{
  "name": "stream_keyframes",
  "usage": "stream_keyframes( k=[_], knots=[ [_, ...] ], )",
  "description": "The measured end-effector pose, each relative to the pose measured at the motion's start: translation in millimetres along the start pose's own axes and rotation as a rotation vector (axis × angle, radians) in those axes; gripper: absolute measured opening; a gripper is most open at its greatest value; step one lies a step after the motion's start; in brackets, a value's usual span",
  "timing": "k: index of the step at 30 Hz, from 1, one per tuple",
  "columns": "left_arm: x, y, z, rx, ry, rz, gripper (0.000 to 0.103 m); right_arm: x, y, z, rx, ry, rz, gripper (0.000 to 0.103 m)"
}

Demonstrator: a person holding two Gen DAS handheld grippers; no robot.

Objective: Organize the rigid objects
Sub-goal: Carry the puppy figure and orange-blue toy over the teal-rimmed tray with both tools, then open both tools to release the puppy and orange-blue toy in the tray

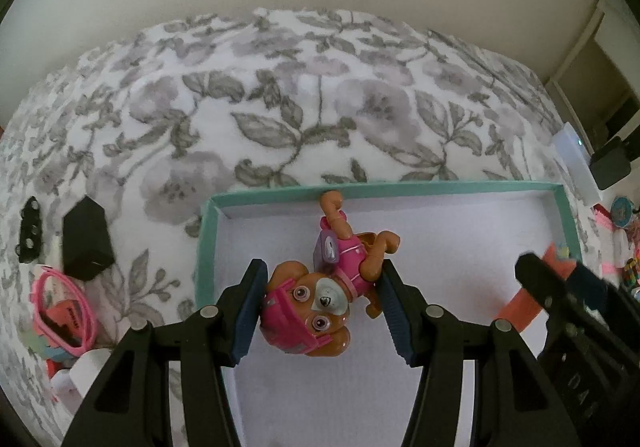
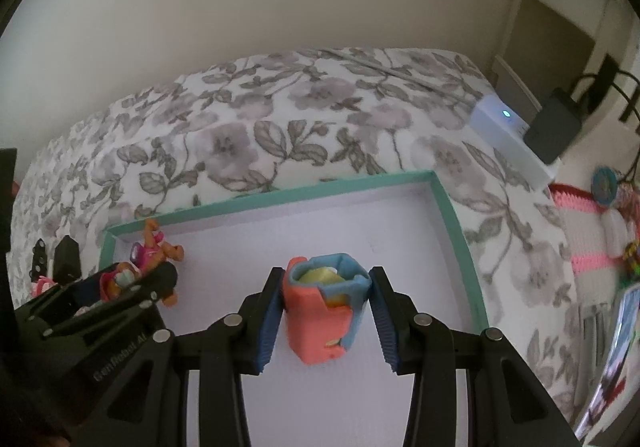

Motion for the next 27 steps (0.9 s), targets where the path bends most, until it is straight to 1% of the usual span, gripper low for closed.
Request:
stream_keyframes(
  k=[5,8,10,13,17,22,23,24,25,27],
  knots=[
    [0.3,-5.2,0.1,-0.021,0.005,-0.002,0.058,5.4,-17.2,-4.1,0.008,0.009,-0.011,0.044],
    [1.3,-5.8,0.2,-0.021,-0.006,0.003,0.058,3.2,-29.4,-6.1,0.003,0.022,-0.034,0.044],
    [2.9,-7.6,0.0,-0.001,-0.023,0.014,0.058,0.1,-35.5,-5.3,-0.002,0.020,-0.051,0.044],
    [3.4,-8.3,0.7,0.020,-0.041,0.020,0.058,-2.3,-37.7,-4.2,-0.006,0.025,-0.058,0.044],
    [3.4,-7.7,0.4,0.022,-0.043,0.017,0.058,-3.3,-36.8,-2.7,-0.005,0.019,-0.060,0.044],
    [4.7,-3.2,1.1,0.040,-0.054,0.020,0.061,-3.3,-34.0,-3.1,-0.019,0.034,-0.058,0.045],
    [5.6,-1.4,1.1,0.044,-0.054,0.023,0.063,-2.8,-32.6,-3.4,-0.022,0.038,-0.056,0.045],
    [6.5,1.3,0.5,0.045,-0.050,0.027,0.073,-2.2,-31.4,-3.5,-0.023,0.039,-0.054,0.046],
    [7.5,4.0,-0.4,0.043,-0.046,0.032,0.078,-1.7,-29.3,-3.6,-0.022,0.040,-0.052,0.046],
    [9.6,11.1,-2.5,0.044,-0.035,0.044,0.078,-0.7,-24.4,-4.0,-0.031,0.052,-0.044,0.047]
  ],
)
Point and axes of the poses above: each gripper's, at about its wrist camera, not at the fingertips, and y roughly against the way its jaws point, z to its right, x to its top, the point moved 8 cm from there along -y, roughly the way its jaws point, and after that the axes turned 8 degrees about -y, right-handed, at the moved point
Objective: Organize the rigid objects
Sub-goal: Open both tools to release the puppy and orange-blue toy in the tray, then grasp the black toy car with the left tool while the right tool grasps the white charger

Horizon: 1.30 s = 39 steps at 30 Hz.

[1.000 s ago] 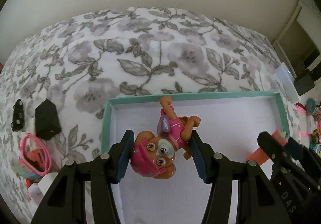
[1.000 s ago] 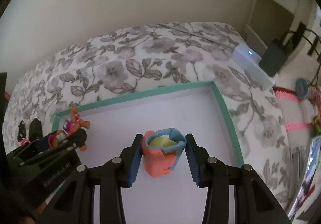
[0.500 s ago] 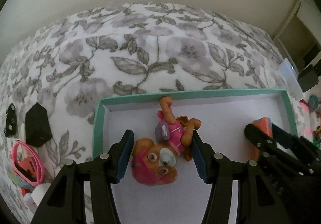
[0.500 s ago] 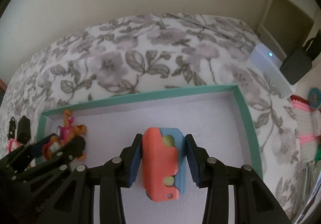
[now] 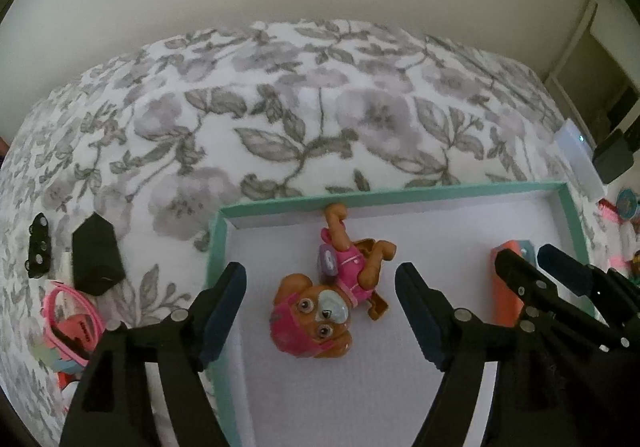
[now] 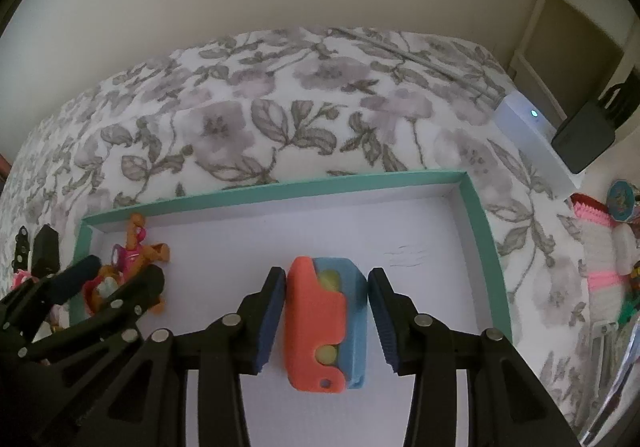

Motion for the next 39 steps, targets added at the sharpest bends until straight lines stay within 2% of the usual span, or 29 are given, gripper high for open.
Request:
stream_keyframes(
  k=[3,5,7,12,15,18,22,25,29,33,35,39],
  knots=[
    [2.3,10.9,-3.6,-0.002,0.014,0.015,0.078,0.5,7.7,-1.8,0.000,0.011,0.011,0.048],
    [3.0,18.4,-7.3,0.009,0.022,0.027,0.083,0.1,11.9,-2.9,0.001,0.009,0.016,0.054],
    [4.5,24.5,-11.6,0.019,0.030,0.041,0.088,-0.2,14.8,-4.0,0.006,0.006,0.018,0.054],
    [4.8,38.6,-28.7,0.053,0.070,0.075,0.089,-2.5,23.0,-5.5,0.004,0.000,0.029,0.062],
    [2.2,43.4,-38.7,0.074,0.087,0.085,0.097,-4.1,27.3,-6.0,0.002,-0.001,0.038,0.068],
    [-3.0,47.1,-47.3,0.082,0.106,0.089,0.097,-6.2,30.8,-5.6,0.003,-0.013,0.040,0.069],
    [-10.5,50.5,-54.9,0.083,0.122,0.093,0.097,-10.5,35.1,-6.6,0.011,-0.022,0.045,0.080],
    [-17.0,53.7,-61.6,0.092,0.130,0.094,0.098,-15.5,38.9,-7.3,0.017,-0.033,0.041,0.081],
    [-26.3,60.0,-71.8,0.088,0.152,0.096,0.098,-20.2,47.9,-8.6,0.013,-0.032,0.054,0.094],
    [-35.2,70.8,-83.9,0.089,0.176,0.111,0.098,-24.1,59.8,-11.6,0.014,-0.028,0.069,0.095],
    [-39.5,78.1,-91.2,0.087,0.194,0.124,0.098,-27.4,66.2,-12.7,0.003,-0.019,0.077,0.102],
    [-47.6,91.8,-103.7,0.092,0.218,0.143,0.098,-34.7,79.9,-16.1,-0.005,0.002,0.097,0.103]
  ],
)
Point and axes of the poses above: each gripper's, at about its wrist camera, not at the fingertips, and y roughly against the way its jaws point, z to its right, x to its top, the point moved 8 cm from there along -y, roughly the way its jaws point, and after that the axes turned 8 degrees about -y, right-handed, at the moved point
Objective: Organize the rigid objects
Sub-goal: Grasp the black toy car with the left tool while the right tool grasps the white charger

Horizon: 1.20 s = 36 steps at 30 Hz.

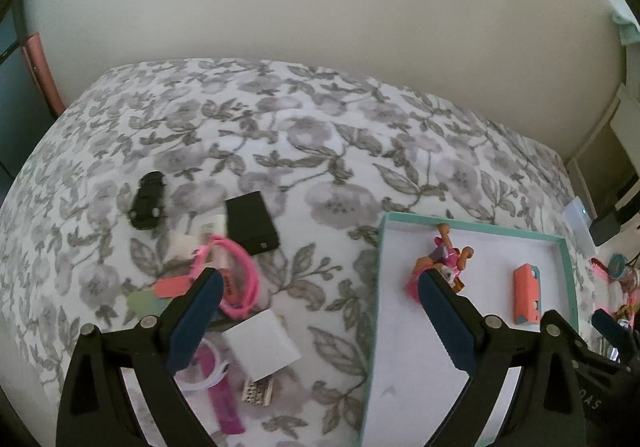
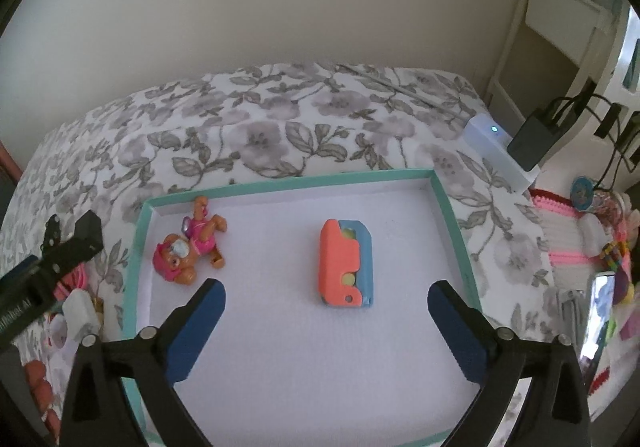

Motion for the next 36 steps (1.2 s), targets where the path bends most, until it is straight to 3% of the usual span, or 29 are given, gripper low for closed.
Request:
stream_keyframes(
  k=[9,16,27,36],
  knots=[
    [-9.9,30.6,-34.5,0.018,0.034,0.041,0.098,-15.2,33.0,-13.4,0.027,0.010,0.062,0.103],
    [-14.7,47.2,-64.2,0.051,0.066,0.058,0.098,-31.8,41.2,-42.4,0.103,0.012,0.067,0.103],
    [-29.6,53.5,-131.1,0.154,0.136,-0.008,0.098,-42.8,49.0,-95.2,0.204,0.072,0.082,0.103],
    [-40.7,48.9,-176.0,0.168,0.233,-0.059,0.098,-55.5,45.2,-164.5,0.304,0.199,0.074,0.103]
  ],
)
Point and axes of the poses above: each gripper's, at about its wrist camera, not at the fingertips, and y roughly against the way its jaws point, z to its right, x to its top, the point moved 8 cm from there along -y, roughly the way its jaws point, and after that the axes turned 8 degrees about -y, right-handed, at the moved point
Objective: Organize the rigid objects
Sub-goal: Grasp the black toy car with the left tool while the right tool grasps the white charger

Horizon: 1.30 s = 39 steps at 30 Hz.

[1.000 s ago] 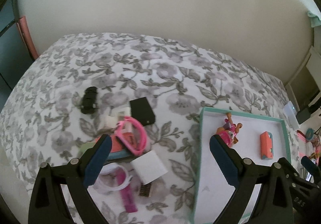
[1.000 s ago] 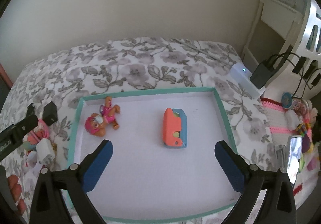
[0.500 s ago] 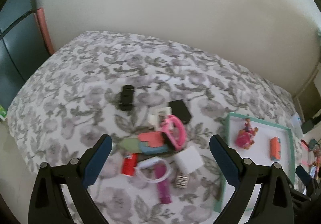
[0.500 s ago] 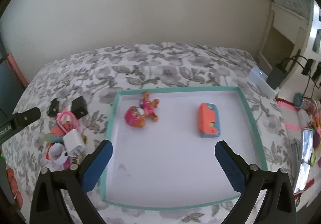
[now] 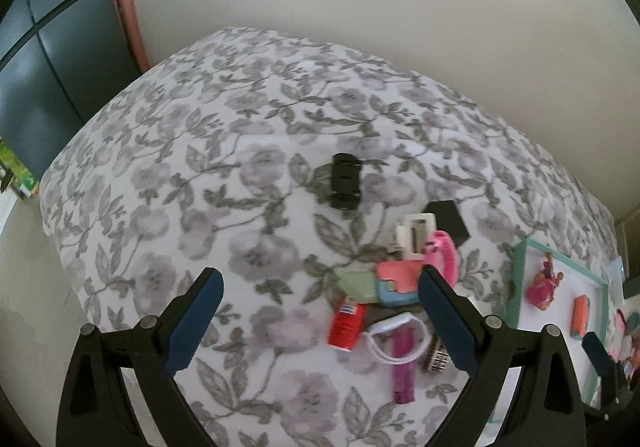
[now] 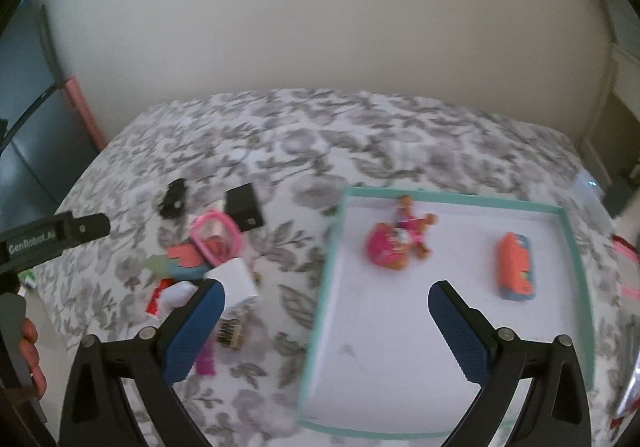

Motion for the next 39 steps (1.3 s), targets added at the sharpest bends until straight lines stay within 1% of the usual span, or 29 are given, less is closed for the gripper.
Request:
stream_keyframes(
  k=[4,9,13,15,17,21,23,26,30,34,36,39],
  knots=[
    [-4.5,-14.1,-13.9,-0.013,0.052,-0.053,0.098,-4.6,-17.6,-25.8,0.040,0.047,-0.028,0.103],
    [-13.4,-41.3,-17.5,-0.006,0.062,-0.133,0.098,-14.4,-41.4,-41.8,0.068,0.060,-0.086,0.102],
    [-22.0,-65.9,-14.8,-0.031,0.078,-0.204,0.098,-24.1,-61.9,-50.6,0.075,0.080,-0.132,0.096],
    [-24.2,-73.3,-13.8,-0.031,0.079,-0.223,0.098,-28.3,-70.9,-50.8,0.070,0.078,-0.153,0.095],
    [-24.3,-79.3,-13.6,-0.037,0.085,-0.235,0.098,-31.0,-79.5,-51.6,0.075,0.072,-0.173,0.089],
    [-21.8,-86.7,-13.2,-0.050,0.096,-0.243,0.098,-31.0,-90.1,-53.2,0.070,0.075,-0.184,0.086],
    [-20.9,-88.9,-12.8,-0.062,0.101,-0.246,0.098,-29.5,-93.9,-54.2,0.075,0.069,-0.186,0.080],
    [-18.2,-89.9,-12.5,-0.068,0.103,-0.241,0.098,-28.1,-98.3,-55.9,0.086,0.060,-0.194,0.075],
    [-14.7,-93.4,-9.3,-0.075,0.096,-0.235,0.098,-29.5,-103.9,-61.2,0.095,0.069,-0.209,0.070],
    [-12.4,-98.6,-9.1,-0.086,0.105,-0.231,0.096,-31.2,-105.6,-63.7,0.109,0.064,-0.219,0.052],
    [-6.9,-98.8,-12.2,-0.082,0.114,-0.211,0.096,-31.7,-104.9,-63.3,0.108,0.066,-0.223,0.051],
    [5.7,-98.6,-12.4,-0.073,0.107,-0.173,0.095,-30.0,-104.0,-59.4,0.125,0.036,-0.230,0.050]
  ],
)
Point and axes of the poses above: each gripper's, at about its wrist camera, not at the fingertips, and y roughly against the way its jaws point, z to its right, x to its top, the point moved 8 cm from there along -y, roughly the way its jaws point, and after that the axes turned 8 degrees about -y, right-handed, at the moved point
